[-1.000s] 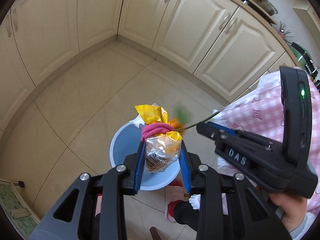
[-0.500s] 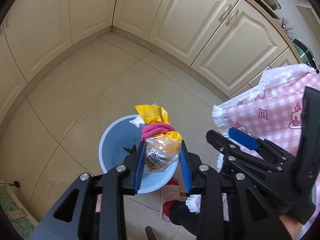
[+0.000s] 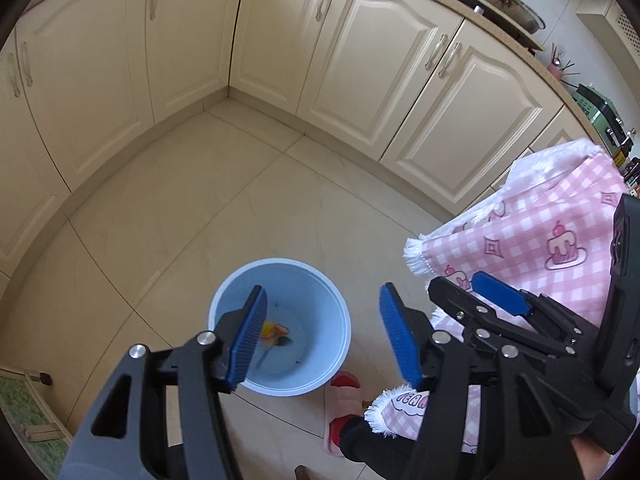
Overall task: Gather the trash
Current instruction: 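Carry both items to the blue bin and open both tools to drop them, then move both tools back over the table toward the wrappers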
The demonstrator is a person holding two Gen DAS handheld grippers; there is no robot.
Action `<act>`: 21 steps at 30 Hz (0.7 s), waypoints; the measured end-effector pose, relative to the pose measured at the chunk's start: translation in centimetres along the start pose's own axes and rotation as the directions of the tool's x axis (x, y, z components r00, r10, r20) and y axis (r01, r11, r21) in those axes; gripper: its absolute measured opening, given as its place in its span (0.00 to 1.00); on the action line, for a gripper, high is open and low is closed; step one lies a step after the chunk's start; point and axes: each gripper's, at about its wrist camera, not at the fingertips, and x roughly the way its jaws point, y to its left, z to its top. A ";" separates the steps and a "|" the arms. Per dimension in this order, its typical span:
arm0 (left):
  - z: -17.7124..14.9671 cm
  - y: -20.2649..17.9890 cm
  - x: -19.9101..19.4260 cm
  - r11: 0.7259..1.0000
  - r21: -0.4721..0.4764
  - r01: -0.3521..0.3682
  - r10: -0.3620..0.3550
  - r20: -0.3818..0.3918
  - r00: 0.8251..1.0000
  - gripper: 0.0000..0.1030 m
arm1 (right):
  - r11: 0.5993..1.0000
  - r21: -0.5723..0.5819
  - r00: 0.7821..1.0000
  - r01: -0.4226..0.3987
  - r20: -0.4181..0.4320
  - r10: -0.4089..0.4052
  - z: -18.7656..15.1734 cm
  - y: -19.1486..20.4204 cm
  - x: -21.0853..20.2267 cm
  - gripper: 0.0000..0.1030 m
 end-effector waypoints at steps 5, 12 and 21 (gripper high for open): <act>-0.3 -0.9 -4.5 0.999 0.019 -0.027 0.026 0.068 0.997 0.56 | 0.999 -0.029 0.998 -0.031 0.057 0.033 0.3 0.8 -4.3 0.53; -0.3 -4.5 -12.7 0.997 0.075 0.004 -0.020 0.210 0.978 0.58 | 0.999 -0.044 0.974 -0.008 0.225 0.017 -0.7 0.3 -14.1 0.56; -1.8 -16.1 -17.7 0.945 0.288 0.156 -0.227 0.232 0.946 0.62 | 0.986 0.081 0.903 0.147 0.396 -0.168 -5.6 -7.7 -26.5 0.62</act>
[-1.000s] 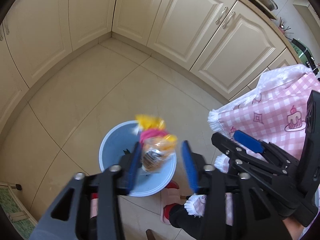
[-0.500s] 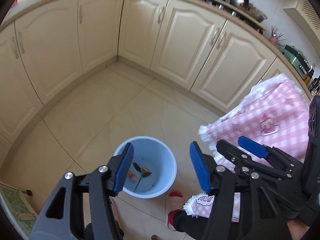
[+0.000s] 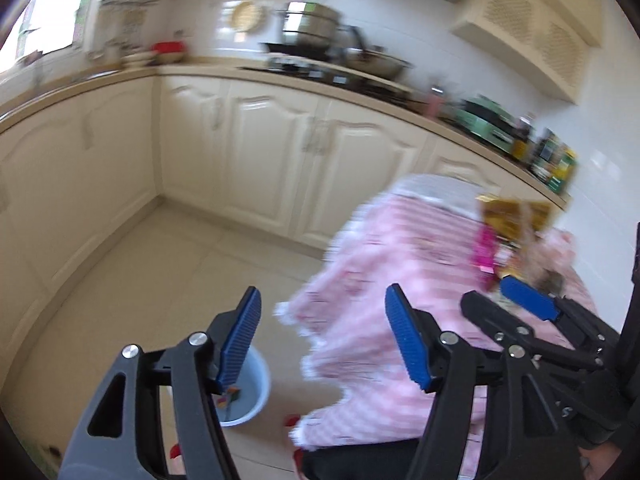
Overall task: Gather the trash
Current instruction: 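Move both tools back over the table toward the wrappers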
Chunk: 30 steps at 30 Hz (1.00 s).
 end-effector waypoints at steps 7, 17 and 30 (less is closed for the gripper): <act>0.4 -9.1 3.1 0.982 0.106 0.157 -0.150 -0.074 0.986 0.62 | 0.967 0.129 0.974 0.218 0.036 -0.224 -0.9 -10.5 -5.2 0.63; 1.4 -15.3 10.0 0.973 0.163 0.163 -0.137 -0.158 0.978 0.62 | 0.895 0.283 0.938 0.345 -0.058 -0.343 -4.0 -19.0 -5.5 0.68; 1.9 -15.9 12.3 0.973 0.149 0.177 -0.152 -0.166 0.974 0.21 | 0.895 0.346 0.959 0.283 -0.114 -0.259 -2.4 -20.1 -3.3 0.69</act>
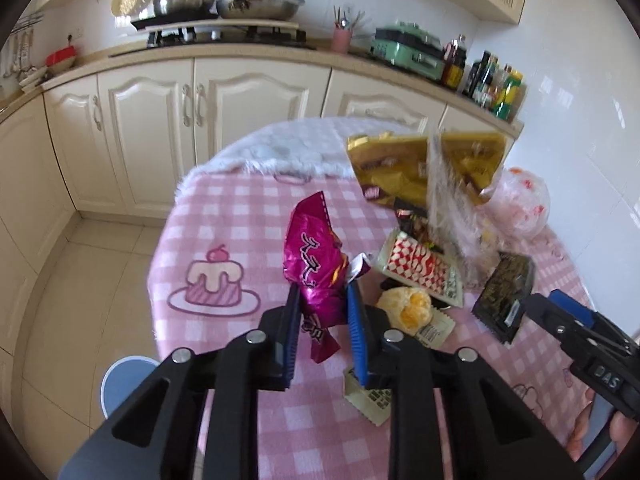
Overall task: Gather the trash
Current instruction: 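Move both tools back over the table toward the wrappers, then grasp the magenta wrapper with the left tool while the right tool grasps a black packet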
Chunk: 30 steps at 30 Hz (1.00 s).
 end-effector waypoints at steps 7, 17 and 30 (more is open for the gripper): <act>-0.8 0.5 -4.1 0.999 -0.007 -0.034 0.035 0.096 0.995 0.21 | 0.996 -0.025 0.995 0.089 -0.043 -0.090 1.7 2.1 2.5 0.69; -2.2 1.4 -6.7 1.000 -0.005 -0.021 0.022 0.110 0.994 0.21 | 0.985 -0.106 0.982 0.138 -0.114 -0.149 2.1 1.6 4.3 0.45; -3.1 0.6 -10.0 1.000 0.007 0.015 -0.016 0.149 0.989 0.21 | 0.994 -0.090 0.998 0.065 -0.010 -0.066 0.4 0.1 -0.8 0.13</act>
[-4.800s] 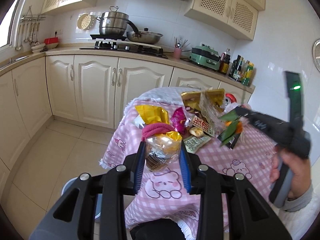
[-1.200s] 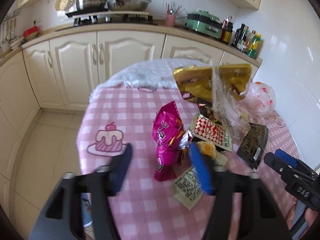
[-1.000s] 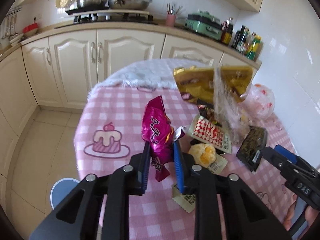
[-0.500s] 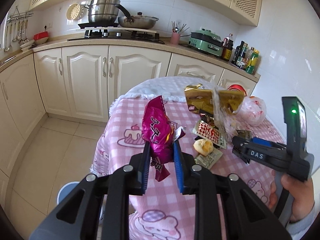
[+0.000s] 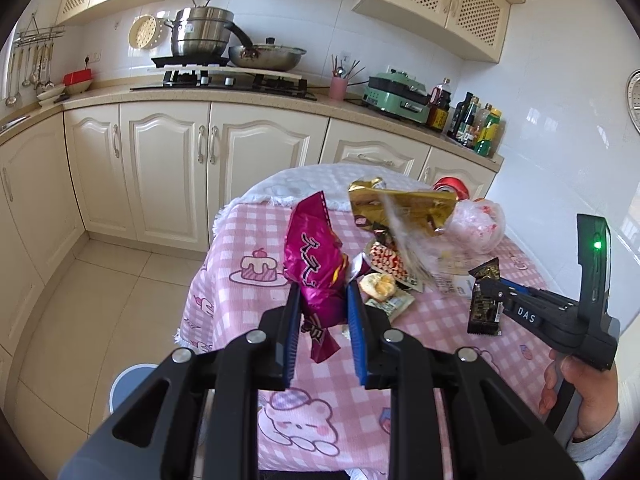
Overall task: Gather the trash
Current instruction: 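Grasp the magenta wrapper with the left tool while the right tool grasps a black packet, then carry both wrappers to the blue bin and open both tools over it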
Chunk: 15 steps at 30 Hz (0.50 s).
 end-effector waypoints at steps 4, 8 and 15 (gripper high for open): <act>-0.3 -0.2 -1.0 1.000 0.005 0.010 -0.010 0.007 1.000 0.21 | 0.999 -0.014 0.999 -0.038 -0.011 0.037 -0.5 -0.2 -1.1 0.14; -0.7 -0.3 -2.1 1.000 0.012 0.016 -0.016 0.015 1.000 0.21 | 0.997 -0.018 0.996 -0.081 -0.027 0.081 -1.5 -0.6 -2.3 0.13; -1.3 0.4 -3.2 1.000 -0.006 0.025 -0.025 0.027 0.999 0.21 | 0.981 -0.075 0.979 -0.180 0.079 0.186 -0.6 3.8 -6.2 0.13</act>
